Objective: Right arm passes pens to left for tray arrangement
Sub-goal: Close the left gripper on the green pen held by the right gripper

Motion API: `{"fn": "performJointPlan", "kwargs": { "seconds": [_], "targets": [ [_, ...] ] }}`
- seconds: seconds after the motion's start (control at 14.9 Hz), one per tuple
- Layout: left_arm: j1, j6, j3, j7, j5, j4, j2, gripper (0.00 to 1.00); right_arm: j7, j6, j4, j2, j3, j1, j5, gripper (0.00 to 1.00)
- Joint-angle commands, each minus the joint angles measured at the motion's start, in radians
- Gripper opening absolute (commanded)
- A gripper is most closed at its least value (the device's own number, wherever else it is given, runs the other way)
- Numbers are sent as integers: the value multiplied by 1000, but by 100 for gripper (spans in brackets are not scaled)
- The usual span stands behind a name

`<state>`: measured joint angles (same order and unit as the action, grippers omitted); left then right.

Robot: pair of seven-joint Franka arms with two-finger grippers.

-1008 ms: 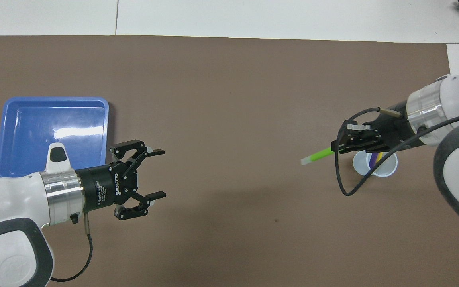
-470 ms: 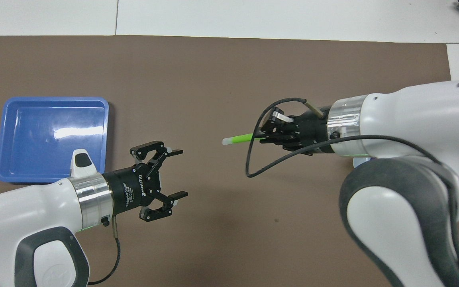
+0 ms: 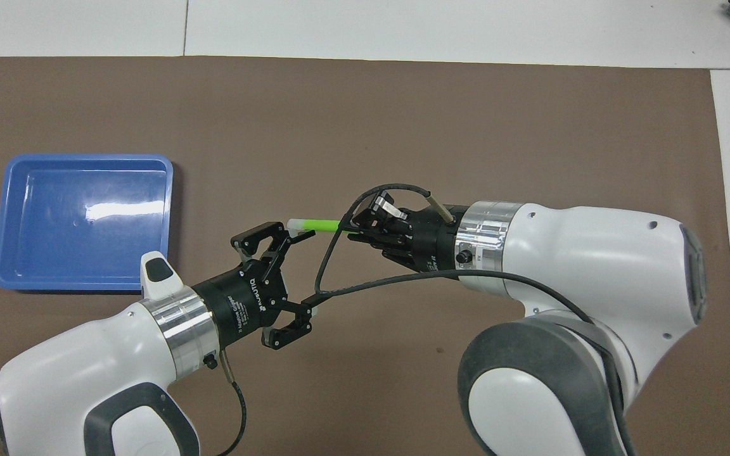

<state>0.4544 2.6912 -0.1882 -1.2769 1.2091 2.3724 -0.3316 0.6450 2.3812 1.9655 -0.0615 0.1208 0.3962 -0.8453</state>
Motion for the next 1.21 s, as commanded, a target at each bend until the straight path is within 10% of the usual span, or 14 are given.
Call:
{"fn": "performJointPlan", "kwargs": {
  "seconds": [0.0, 1.14],
  "targets": [
    [20, 36, 0, -7, 35, -25, 23, 93, 1, 24, 33, -28, -4, 6, -26, 0],
    [24, 49, 4, 39, 29, -85, 86, 83, -13, 32, 24, -11, -4, 18, -26, 0]
  ]
}}
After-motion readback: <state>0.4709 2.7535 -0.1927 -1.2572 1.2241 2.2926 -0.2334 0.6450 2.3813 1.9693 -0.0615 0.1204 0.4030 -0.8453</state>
